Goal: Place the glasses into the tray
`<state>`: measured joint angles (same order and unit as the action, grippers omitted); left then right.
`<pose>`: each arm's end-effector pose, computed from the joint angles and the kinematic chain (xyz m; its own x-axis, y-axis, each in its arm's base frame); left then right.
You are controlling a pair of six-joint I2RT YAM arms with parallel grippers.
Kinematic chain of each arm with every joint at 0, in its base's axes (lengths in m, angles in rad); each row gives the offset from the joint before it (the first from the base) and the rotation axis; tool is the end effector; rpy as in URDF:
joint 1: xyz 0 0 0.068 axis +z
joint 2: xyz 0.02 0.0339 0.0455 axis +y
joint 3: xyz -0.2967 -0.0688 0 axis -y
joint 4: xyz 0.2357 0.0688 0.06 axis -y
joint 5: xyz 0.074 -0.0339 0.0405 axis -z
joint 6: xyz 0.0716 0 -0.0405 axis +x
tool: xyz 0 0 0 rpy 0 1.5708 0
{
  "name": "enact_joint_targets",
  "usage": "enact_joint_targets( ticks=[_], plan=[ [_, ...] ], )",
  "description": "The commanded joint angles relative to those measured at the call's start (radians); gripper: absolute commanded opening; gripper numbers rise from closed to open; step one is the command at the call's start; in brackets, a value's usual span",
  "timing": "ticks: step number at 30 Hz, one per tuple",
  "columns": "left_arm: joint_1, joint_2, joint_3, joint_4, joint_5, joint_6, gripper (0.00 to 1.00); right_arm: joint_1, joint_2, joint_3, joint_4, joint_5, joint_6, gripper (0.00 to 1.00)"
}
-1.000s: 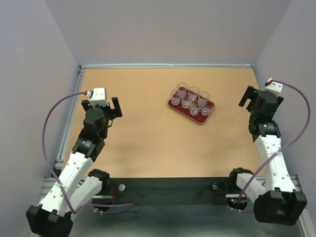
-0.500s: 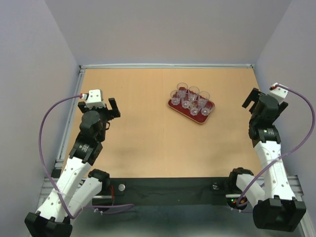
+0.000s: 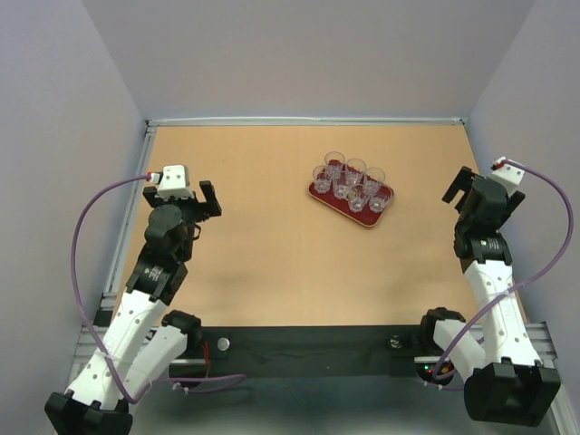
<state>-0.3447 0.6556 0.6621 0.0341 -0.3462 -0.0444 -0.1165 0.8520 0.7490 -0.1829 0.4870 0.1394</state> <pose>0.1601 -0.0317 0.3616 0.0382 -0.0581 -0.9976 0.0005 0.9983 -0.0581 0.1917 -0.0562 0.3335 -0.2012 0.1472 -0.9684 0.5823 0.8130 0.0026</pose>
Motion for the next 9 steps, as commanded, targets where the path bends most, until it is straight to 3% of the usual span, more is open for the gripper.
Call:
enact_joint_targets(
  ticks=[1,9],
  plan=[
    [0.004,-0.019,-0.015,0.05,0.01,0.014,0.99,0.0,-0.018,-0.004,0.059,0.025,0.006,1.0],
    [0.004,-0.027,-0.018,0.052,0.021,0.024,0.99,0.0,-0.039,-0.019,0.059,-0.013,-0.024,1.0]
  ],
)
